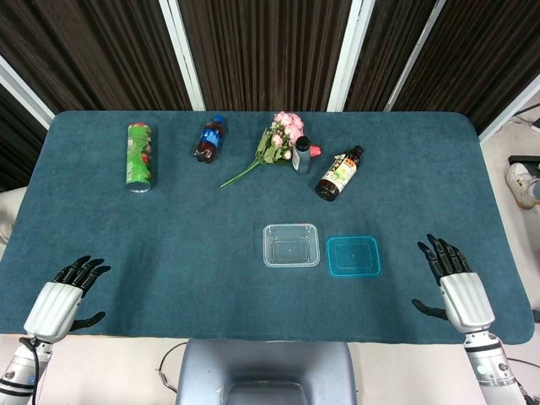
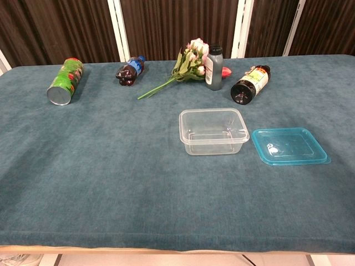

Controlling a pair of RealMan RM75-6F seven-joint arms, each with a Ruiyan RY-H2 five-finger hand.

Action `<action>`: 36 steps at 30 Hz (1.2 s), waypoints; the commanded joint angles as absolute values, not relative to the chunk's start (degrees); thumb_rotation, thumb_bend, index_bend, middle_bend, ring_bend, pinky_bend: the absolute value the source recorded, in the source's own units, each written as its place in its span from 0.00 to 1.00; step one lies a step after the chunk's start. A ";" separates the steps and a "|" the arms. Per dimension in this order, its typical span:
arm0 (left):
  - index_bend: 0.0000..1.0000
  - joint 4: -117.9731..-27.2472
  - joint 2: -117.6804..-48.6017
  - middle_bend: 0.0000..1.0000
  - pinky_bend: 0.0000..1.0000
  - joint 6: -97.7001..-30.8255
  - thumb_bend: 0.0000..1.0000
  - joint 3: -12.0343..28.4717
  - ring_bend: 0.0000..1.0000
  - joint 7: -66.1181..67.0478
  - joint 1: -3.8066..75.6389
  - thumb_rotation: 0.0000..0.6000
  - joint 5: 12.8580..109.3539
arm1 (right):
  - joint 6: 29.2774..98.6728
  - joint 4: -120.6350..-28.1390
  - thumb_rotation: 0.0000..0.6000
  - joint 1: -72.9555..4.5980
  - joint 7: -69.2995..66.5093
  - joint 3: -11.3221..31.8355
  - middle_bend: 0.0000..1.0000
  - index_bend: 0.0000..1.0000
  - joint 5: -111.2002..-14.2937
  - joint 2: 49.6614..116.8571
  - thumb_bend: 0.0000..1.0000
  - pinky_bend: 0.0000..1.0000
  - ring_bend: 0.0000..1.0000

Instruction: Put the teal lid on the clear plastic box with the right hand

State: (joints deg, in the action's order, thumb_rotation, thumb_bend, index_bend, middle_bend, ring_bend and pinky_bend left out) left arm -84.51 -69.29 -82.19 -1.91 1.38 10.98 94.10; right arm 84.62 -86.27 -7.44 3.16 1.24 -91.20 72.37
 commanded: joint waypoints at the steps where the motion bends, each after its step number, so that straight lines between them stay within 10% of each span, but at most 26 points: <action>1: 0.22 -84.56 -69.27 0.15 0.27 -81.91 0.74 -1.87 0.11 1.45 11.06 1.00 93.86 | 84.61 -86.35 1.00 -7.44 3.16 1.28 0.00 0.00 -91.18 72.30 0.12 0.22 0.00; 18: 0.22 -85.54 -68.28 0.15 0.28 -82.05 0.74 -2.53 0.11 1.08 10.72 1.00 94.27 | 79.35 -86.18 1.00 -10.13 3.89 2.97 0.00 0.00 -88.05 72.32 0.12 0.22 0.00; 36: 0.23 -86.09 -67.51 0.15 0.28 -82.50 0.74 -2.75 0.11 0.53 10.21 1.00 94.24 | 58.83 -82.68 1.00 -22.93 8.47 5.71 0.00 0.00 -81.58 72.24 0.12 0.18 0.00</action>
State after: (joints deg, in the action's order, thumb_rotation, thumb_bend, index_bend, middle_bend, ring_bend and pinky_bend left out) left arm -86.08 -67.53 -82.49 -2.75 0.52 10.22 94.23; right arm 59.26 -83.09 -22.53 8.16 5.42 -81.98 71.84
